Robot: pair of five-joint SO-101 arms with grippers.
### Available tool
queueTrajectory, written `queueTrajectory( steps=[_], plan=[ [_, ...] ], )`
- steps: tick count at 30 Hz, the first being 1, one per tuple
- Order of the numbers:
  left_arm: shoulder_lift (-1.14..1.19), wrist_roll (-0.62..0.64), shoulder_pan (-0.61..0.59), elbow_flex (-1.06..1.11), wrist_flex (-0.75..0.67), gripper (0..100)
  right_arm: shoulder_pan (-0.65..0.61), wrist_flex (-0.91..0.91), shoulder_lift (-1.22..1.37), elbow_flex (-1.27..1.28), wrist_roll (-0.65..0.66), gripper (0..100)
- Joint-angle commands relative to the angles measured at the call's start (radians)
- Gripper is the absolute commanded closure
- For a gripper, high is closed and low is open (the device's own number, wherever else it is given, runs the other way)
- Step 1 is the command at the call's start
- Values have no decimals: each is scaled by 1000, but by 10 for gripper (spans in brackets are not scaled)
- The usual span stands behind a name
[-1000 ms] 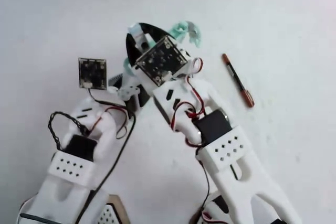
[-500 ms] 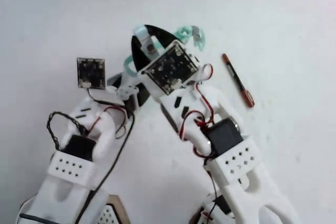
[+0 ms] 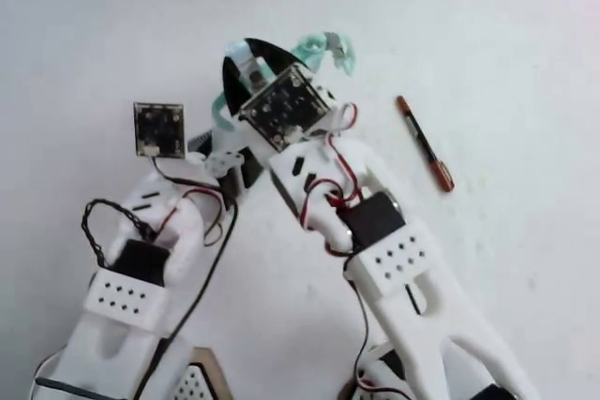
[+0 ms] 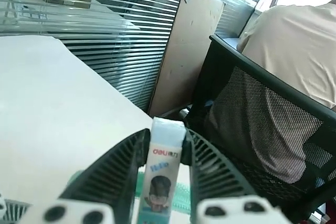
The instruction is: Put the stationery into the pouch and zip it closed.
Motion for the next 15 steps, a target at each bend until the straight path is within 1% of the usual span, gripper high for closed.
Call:
queueTrajectory(
  steps=[1,7,13,15],
  plan=[
    [-19,-8,-8,-25,-3,721,1,-44,18,-11,12,981],
    [-19,-8,-10,-25,-5,720,7,-25,15,-3,12,981],
    [-16,-8,-44,-18,-41,721,77,53,12,-9,12,980],
    [-15,-8,-45,-18,-43,721,88,71,13,-11,12,961]
  ],
)
